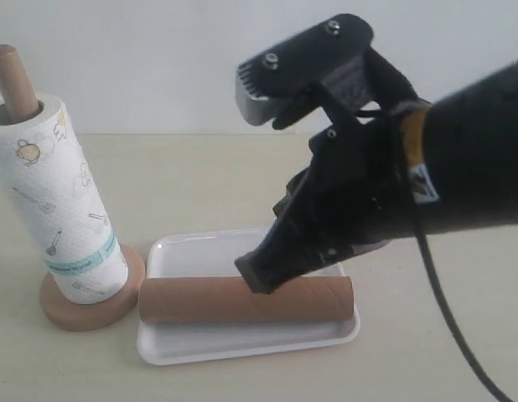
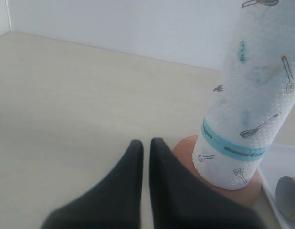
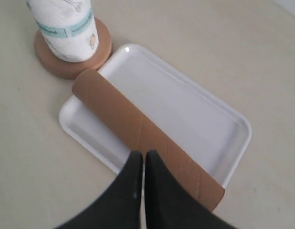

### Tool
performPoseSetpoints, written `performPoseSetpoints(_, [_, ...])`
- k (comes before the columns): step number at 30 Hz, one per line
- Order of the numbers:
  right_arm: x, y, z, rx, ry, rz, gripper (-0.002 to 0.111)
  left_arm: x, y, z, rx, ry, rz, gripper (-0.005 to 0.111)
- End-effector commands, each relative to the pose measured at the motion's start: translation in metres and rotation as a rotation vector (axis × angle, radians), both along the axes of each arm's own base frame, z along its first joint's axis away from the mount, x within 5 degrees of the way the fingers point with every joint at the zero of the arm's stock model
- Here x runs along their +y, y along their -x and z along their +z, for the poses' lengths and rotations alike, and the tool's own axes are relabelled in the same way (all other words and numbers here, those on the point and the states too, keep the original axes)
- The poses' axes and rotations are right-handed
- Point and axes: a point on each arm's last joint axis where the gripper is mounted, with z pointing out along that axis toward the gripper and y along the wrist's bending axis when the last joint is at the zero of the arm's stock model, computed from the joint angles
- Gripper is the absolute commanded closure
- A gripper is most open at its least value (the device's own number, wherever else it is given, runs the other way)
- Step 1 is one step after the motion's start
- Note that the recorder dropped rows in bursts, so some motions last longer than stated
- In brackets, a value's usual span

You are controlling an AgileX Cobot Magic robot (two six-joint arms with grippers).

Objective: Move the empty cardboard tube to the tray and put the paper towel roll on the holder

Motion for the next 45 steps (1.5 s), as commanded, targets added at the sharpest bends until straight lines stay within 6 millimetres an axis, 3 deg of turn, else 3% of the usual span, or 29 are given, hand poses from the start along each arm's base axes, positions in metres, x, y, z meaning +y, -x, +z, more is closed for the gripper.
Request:
performPoseSetpoints(1, [-0.026,0.004,-0.011,-0.112,-0.156,0.026,0.107,0.000,0.000,-0.001,-0.003,-0.007,0.000,0.102])
performPoseSetpoints(9, [-0.102,0.007,-0.060,-0.009,-0.508,-0.359,0.107,0.000,0.000,-0.001,-0.003,-0.007,0.000,0.102])
performPoseSetpoints(13, [-0.138,0.026,-0.089,-0.009,-0.508,-0.502,0.107,0.000,0.000,-0.001,-0.003,-0.007,0.000,0.102])
performPoseSetpoints(17, [-0.159,0.051,-0.109,-0.053,-0.528,-0.557,0.107,0.000,0.000,-0.001,-0.003,-0.007,0.000,0.102])
performPoseSetpoints(21, [-0.169,0.070,-0.116,-0.182,-0.548,-0.520,0.107,0.000,0.000,-0.001,-0.003,-0.007,0.000,0.102])
performPoseSetpoints(27, [-0.179,0.085,-0.106,-0.412,-0.575,-0.472,0.107,0.000,0.000,-0.001,-0.003,-0.007,0.000,0.102])
performPoseSetpoints(45, [-0.198,0.101,-0.111,-0.458,-0.580,-0.652,0.107,0.000,0.000,-0.001,-0.003,-0.007,0.000,0.102])
